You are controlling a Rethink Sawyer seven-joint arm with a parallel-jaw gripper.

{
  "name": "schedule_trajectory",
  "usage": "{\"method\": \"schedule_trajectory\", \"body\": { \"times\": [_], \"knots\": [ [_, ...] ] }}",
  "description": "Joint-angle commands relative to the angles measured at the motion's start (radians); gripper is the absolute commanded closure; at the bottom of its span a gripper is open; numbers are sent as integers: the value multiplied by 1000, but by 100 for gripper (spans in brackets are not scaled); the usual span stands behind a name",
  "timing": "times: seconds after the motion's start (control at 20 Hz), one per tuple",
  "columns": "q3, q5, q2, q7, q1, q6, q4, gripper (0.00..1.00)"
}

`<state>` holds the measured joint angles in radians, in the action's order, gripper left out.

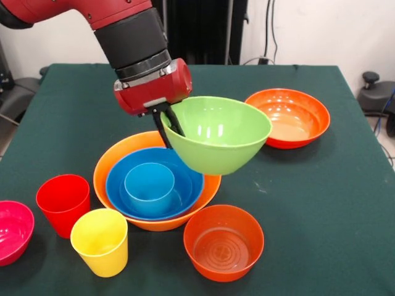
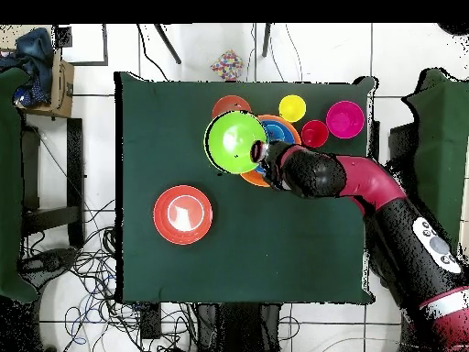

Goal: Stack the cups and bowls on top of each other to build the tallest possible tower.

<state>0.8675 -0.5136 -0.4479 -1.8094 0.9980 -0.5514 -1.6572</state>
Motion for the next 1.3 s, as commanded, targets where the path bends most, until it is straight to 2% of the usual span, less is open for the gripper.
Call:
{"method": "schedule_trajectory", "body": {
  "times": [0.05,0.45,0.95,1.2,1.3],
  "knots": [
    [17,-47,73,317,-3,-190,-27,100],
    [1,-102,111,343,-1,-233,24,100],
    [32,-103,50,408,102,-327,-20,100],
    [124,-39,-13,438,198,-403,-70,100],
    [131,-36,-15,438,207,-425,-57,100]
  ]
}}
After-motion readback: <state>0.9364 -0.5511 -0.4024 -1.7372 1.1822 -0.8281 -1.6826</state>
